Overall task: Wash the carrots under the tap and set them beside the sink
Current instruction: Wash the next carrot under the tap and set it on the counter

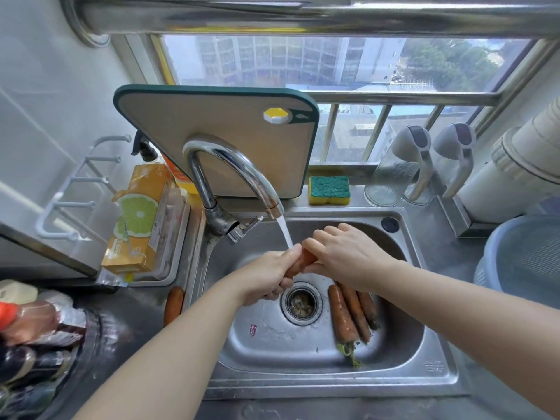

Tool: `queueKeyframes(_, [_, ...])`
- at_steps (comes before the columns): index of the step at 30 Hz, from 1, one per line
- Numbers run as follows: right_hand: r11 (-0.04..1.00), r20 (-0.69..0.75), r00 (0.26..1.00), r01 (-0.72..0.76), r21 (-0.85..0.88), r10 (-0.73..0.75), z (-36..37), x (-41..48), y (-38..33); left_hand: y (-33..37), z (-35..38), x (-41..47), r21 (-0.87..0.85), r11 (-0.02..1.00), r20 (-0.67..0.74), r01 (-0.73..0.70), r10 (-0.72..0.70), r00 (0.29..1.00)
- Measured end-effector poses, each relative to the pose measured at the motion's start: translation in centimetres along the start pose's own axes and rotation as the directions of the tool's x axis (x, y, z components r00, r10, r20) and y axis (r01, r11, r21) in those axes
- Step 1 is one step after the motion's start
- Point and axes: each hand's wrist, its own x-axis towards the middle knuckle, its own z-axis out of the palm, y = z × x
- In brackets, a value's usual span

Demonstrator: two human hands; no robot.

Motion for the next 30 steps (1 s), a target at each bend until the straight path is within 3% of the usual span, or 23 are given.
queueKeyframes(4, [0.983,0.208,0.973,-0.13,0.128,0.101,-0.6,-0.5,0.0,-0.4,0.1,0.2,0.153,0.976,-0.001,-0.152,0.154,0.988])
queueKeyframes(8, [0.917,0.411,0.892,-0.308,0.253,0.186,-1.4,0.2,0.1,-1.0,0.1,0.5,0.296,0.927,-0.07,-0.229,0.26,0.963])
queueKeyframes(13, [0.616,0.63,0.773,-0.534,0.579,0.078,-1.0,0.2,0.6,-1.4,0.1,0.2,0.408,0.855,-0.09,-0.319,0.385,0.918])
queueKeyframes(17, [0.335,0.747,0.665,-0.704,0.626,0.0,-1.1,-0.3,1.0,-1.5,0.4,-0.2,0.284,0.894,-0.123,-0.345,0.391,0.912])
queueKeyframes(21, [0.19,0.754,0.656,-0.745,0.639,0.035,-1.7,-0.4,0.8,-1.1,0.6,-0.2,-0.036,0.951,-0.219,-0.307,0.292,0.931])
queueKeyframes(24, [0.287,0.729,0.681,-0.712,0.641,0.064,-2.2,-0.4,0.6,-1.2,0.9,-0.3,-0.156,0.957,-0.201,-0.245,0.212,0.956])
queueKeyframes(28, [0.63,0.644,0.75,-0.573,0.523,0.148,-2.5,-0.4,-0.2,-2.4,1.0,0.4,-0.006,0.981,-0.316,-0.193,0.181,0.931])
queueKeyframes(30, [0.742,0.57,0.79,-0.518,0.425,0.225,-2.4,-0.5,-1.0,-2.3,1.3,0.9,-0.054,0.984,-0.393,-0.169,0.135,0.91])
